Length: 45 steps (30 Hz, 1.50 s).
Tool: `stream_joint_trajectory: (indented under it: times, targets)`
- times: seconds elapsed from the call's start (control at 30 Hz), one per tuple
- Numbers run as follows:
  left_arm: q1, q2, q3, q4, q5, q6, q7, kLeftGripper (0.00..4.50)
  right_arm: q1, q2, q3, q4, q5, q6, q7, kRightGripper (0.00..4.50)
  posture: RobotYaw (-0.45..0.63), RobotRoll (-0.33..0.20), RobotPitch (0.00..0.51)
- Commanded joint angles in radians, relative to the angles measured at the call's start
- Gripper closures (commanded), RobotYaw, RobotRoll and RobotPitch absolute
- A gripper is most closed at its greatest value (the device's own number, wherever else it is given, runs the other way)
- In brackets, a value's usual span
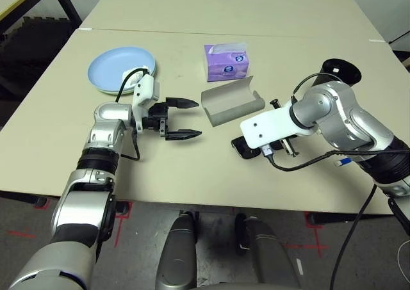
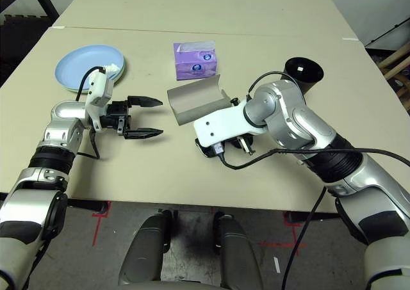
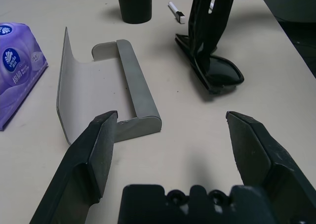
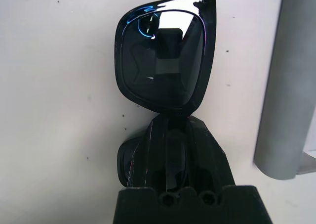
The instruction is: Organize and tidy the items on the table.
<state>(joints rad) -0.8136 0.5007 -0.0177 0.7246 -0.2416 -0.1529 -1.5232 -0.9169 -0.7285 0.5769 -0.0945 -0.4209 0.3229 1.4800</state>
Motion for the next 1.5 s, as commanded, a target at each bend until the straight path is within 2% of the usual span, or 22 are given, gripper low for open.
stream_joint_trajectory:
  times: [0.03,0.27,0.47,0.63,1.07,1.5]
  targets:
    - [0.002,0.008,-0.008,0.002,0.006,-0.003,0.000,0.00,-0.048,-0.016,-0.051,-0.005,0.040,-0.005,0.030,4.12,0.19,0.000,0.204]
    - [0.001,0.020,-0.002,0.002,0.011,-0.006,0.033,0.00,-0.115,0.005,-0.103,0.047,0.062,-0.040,-0.025,4.12,0.19,0.000,0.203]
    - [0.022,0.029,0.000,-0.031,0.013,0.003,0.093,0.00,-0.131,0.097,-0.095,0.218,-0.001,-0.210,-0.268,4.12,0.20,0.000,0.201]
    - [0.049,0.029,0.001,-0.078,0.003,0.015,0.125,0.00,-0.160,0.125,-0.085,0.328,-0.039,-0.339,-0.363,4.12,0.22,0.000,0.199]
    - [0.154,0.011,0.040,-0.323,-0.093,0.140,0.213,0.00,-0.223,0.206,-0.057,0.535,-0.107,-0.514,-0.449,4.12,0.25,0.000,0.206]
    - [0.178,0.026,0.034,-0.371,-0.093,0.163,0.245,0.00,-0.221,0.253,-0.043,0.643,-0.172,-0.595,-0.505,4.12,0.26,0.000,0.212]
